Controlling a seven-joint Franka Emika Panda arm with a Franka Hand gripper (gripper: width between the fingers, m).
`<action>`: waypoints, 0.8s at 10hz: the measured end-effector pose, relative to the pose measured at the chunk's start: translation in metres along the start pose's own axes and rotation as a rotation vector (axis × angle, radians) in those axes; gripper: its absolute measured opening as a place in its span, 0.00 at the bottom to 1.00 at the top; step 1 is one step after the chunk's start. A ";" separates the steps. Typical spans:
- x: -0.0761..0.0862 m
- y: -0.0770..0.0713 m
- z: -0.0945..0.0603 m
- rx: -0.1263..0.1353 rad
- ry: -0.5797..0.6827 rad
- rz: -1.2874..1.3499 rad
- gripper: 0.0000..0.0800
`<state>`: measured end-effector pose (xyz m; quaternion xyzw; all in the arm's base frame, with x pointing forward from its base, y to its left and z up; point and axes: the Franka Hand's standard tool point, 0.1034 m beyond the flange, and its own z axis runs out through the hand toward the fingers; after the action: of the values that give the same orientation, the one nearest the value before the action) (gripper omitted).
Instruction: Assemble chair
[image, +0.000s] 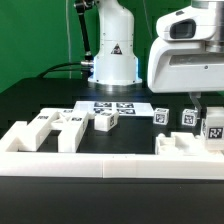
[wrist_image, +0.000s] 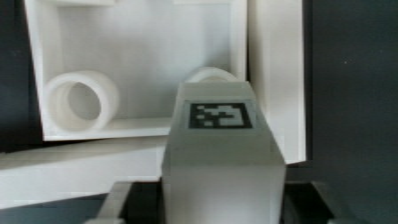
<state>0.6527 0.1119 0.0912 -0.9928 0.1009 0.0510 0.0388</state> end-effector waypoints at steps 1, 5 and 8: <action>0.000 -0.001 0.000 0.002 0.006 0.064 0.36; 0.000 -0.007 0.001 0.012 0.045 0.312 0.36; -0.006 -0.008 0.001 0.014 0.054 0.588 0.36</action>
Offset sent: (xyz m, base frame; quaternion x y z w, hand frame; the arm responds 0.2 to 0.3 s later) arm -0.0125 0.0034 -0.0098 -0.0165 0.0211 0.1822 0.9829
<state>0.6490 0.1213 0.0917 -0.9216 0.3858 0.0328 0.0265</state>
